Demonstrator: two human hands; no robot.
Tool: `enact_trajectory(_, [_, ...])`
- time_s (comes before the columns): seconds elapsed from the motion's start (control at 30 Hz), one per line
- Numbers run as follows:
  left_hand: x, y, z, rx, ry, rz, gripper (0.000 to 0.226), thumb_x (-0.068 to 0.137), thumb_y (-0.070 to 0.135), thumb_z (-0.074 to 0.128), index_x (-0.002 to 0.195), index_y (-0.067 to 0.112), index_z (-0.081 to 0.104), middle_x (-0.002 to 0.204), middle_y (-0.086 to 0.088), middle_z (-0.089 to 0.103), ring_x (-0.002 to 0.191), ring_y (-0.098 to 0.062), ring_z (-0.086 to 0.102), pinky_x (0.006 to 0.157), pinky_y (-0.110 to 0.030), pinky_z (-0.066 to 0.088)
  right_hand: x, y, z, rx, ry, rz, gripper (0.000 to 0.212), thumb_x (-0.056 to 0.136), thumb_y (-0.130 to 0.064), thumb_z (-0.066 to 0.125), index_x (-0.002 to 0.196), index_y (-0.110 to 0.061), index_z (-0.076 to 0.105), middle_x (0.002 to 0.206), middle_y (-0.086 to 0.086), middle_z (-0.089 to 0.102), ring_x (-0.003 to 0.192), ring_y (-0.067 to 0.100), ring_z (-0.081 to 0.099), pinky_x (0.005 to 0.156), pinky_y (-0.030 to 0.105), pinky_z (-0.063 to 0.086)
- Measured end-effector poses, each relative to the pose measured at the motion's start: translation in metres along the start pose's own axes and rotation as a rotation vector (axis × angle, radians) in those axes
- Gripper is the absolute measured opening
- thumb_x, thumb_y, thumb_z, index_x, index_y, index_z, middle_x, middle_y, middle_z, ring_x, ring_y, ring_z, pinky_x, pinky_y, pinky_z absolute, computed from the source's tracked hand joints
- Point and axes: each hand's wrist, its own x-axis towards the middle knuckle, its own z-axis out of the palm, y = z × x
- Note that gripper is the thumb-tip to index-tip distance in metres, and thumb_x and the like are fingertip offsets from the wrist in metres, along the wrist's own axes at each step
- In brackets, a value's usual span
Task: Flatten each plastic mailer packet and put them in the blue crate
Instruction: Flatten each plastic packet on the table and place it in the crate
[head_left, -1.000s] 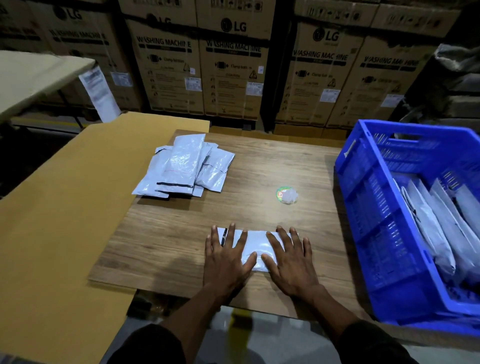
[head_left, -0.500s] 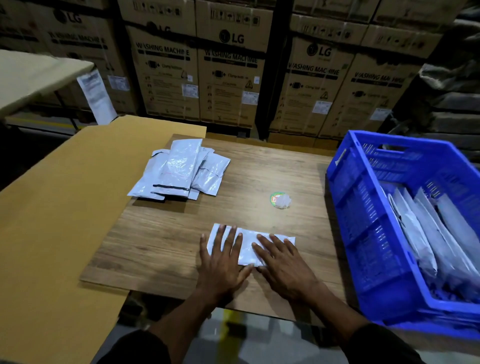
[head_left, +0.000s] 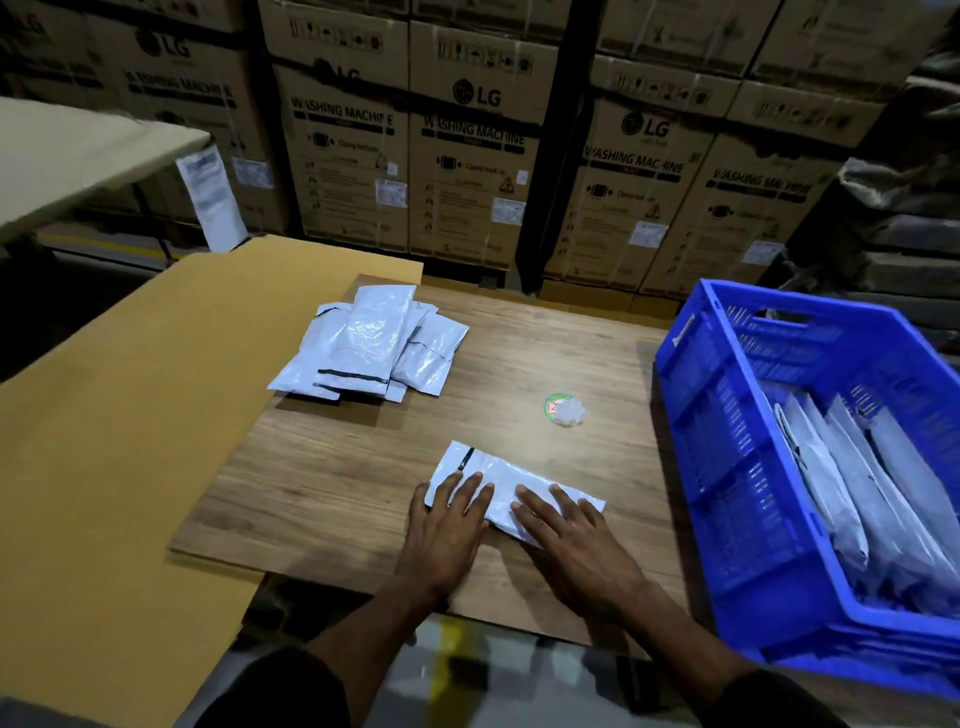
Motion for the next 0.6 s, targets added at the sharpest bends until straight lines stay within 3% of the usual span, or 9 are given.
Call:
enact_trajectory(0.1, [0.000, 0.000, -0.003, 0.041, -0.009, 0.014, 0.054, 0.092, 0.045, 0.041, 0.140, 0.021, 0.050, 0.150, -0.003, 0.051, 0.137, -0.028, 0.048, 0.100, -0.064, 0.041, 0.002, -0.002, -0.003, -0.001, 0.061, -0.018, 0.059, 0.096, -0.038, 0.035, 0.154, -0.028, 0.025, 0.165, -0.008, 0.016, 0.140, 0.038, 0.040, 0.102, 0.055, 0.044])
enact_trajectory(0.17, [0.001, -0.001, -0.004, 0.077, -0.002, 0.030, 0.055, 0.090, 0.038, 0.041, 0.141, 0.022, 0.049, 0.154, -0.003, 0.047, 0.141, -0.029, 0.043, 0.102, -0.066, 0.036, 0.002, -0.005, -0.006, 0.006, 0.124, -0.047, 0.062, 0.093, -0.036, 0.034, 0.154, -0.026, 0.026, 0.165, -0.009, 0.015, 0.137, 0.039, 0.044, 0.099, 0.053, 0.047])
enact_trajectory(0.27, [-0.001, -0.008, -0.003, 0.058, 0.051, 0.037, 0.047, 0.092, 0.026, 0.041, 0.137, 0.027, 0.050, 0.149, 0.000, 0.052, 0.138, -0.028, 0.047, 0.104, -0.068, 0.032, 0.000, -0.014, -0.008, -0.084, 0.245, -0.172, 0.066, 0.093, -0.031, 0.040, 0.157, -0.028, 0.022, 0.165, -0.010, 0.016, 0.141, 0.041, 0.037, 0.104, 0.062, 0.040])
enact_trajectory(0.37, [-0.005, -0.017, -0.007, 0.047, 0.122, 0.024, 0.044, 0.091, 0.023, 0.042, 0.131, 0.029, 0.058, 0.147, 0.000, 0.054, 0.138, -0.027, 0.047, 0.105, -0.068, 0.028, -0.008, -0.020, 0.002, -0.159, 0.421, -0.373, 0.049, 0.101, -0.025, 0.046, 0.149, -0.032, 0.041, 0.159, -0.015, 0.032, 0.146, 0.041, 0.027, 0.107, 0.073, 0.024])
enact_trajectory(0.43, [-0.007, -0.019, -0.012, 0.029, 0.151, 0.025, 0.045, 0.088, 0.019, 0.042, 0.126, 0.029, 0.061, 0.146, -0.001, 0.055, 0.140, -0.027, 0.043, 0.106, -0.067, 0.024, -0.013, -0.019, 0.007, -0.173, 0.465, -0.435, 0.032, 0.104, -0.029, 0.048, 0.134, -0.032, 0.057, 0.153, -0.017, 0.042, 0.147, 0.040, 0.025, 0.105, 0.075, 0.026])
enact_trajectory(0.53, [-0.006, -0.016, -0.020, 0.034, 0.152, 0.019, 0.051, 0.083, 0.014, 0.039, 0.128, 0.029, 0.059, 0.151, -0.005, 0.049, 0.144, -0.031, 0.035, 0.108, -0.069, 0.020, -0.009, -0.016, 0.002, -0.162, 0.455, -0.383, 0.019, 0.104, -0.027, 0.050, 0.114, -0.032, 0.065, 0.144, -0.015, 0.053, 0.145, 0.038, 0.033, 0.103, 0.060, 0.039])
enact_trajectory(0.6, [-0.006, -0.010, -0.027, 0.063, 0.167, -0.032, 0.052, 0.089, 0.019, 0.039, 0.139, 0.027, 0.051, 0.160, -0.010, 0.036, 0.148, -0.035, 0.029, 0.111, -0.070, 0.020, -0.004, -0.016, -0.013, -0.023, 0.528, -0.342, 0.016, 0.098, -0.022, 0.057, 0.106, -0.029, 0.069, 0.133, -0.010, 0.062, 0.136, 0.033, 0.046, 0.095, 0.047, 0.047])
